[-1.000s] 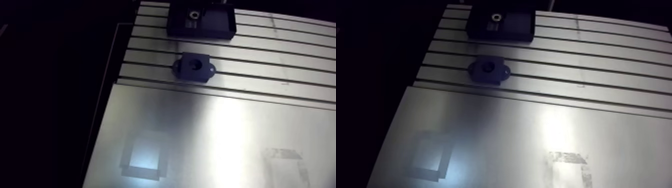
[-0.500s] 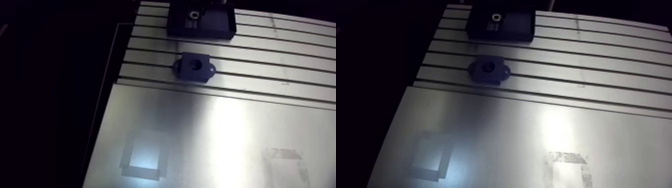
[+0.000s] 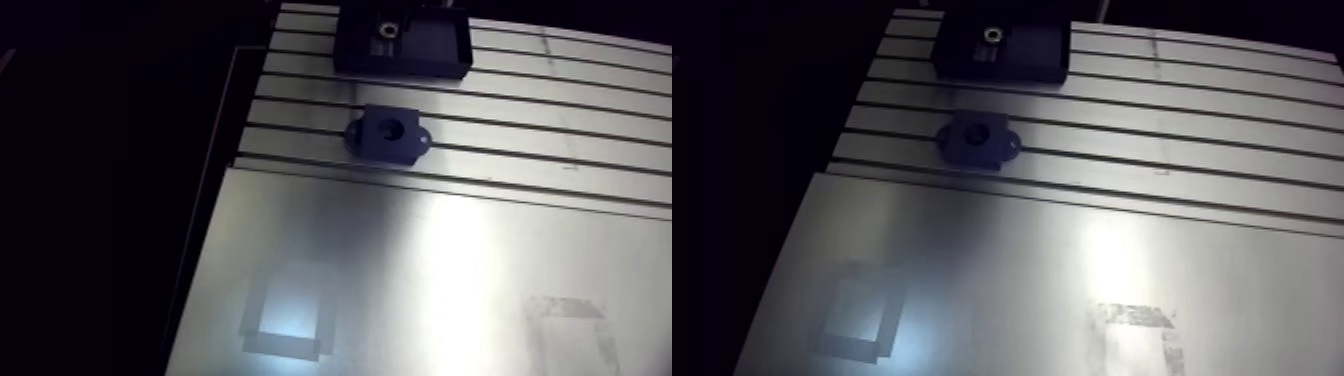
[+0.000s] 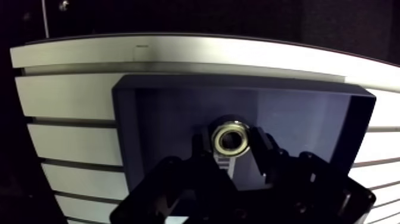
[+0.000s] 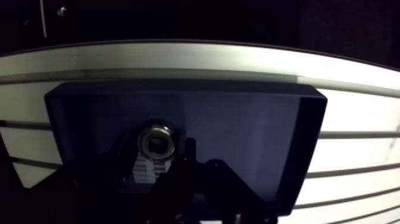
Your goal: Pick up the bearing and press it into the housing until flush.
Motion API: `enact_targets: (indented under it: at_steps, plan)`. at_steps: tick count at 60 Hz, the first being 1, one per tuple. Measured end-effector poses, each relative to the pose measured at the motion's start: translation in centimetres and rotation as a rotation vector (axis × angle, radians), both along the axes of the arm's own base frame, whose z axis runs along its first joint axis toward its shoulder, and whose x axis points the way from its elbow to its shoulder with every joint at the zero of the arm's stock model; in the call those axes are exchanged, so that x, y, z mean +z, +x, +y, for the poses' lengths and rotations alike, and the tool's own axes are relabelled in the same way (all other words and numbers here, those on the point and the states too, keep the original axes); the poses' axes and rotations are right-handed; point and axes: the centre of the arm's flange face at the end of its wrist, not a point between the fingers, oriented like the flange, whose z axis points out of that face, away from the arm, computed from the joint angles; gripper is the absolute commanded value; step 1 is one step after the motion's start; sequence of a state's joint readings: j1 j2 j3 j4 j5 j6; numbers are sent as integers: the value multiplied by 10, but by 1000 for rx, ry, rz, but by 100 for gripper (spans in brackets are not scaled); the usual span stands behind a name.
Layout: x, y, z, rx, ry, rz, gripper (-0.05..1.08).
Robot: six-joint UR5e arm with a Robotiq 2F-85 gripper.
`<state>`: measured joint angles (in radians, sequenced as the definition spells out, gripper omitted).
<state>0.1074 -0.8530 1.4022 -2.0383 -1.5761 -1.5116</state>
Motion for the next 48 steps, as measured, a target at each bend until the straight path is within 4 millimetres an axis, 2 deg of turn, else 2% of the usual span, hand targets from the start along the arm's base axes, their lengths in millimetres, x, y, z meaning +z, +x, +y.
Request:
enact_targets:
  at_steps: [28,48]
  plan:
    - [13,1,-1,5,-5,18,61]
    - [64,10,-1,18,-13,68,63]
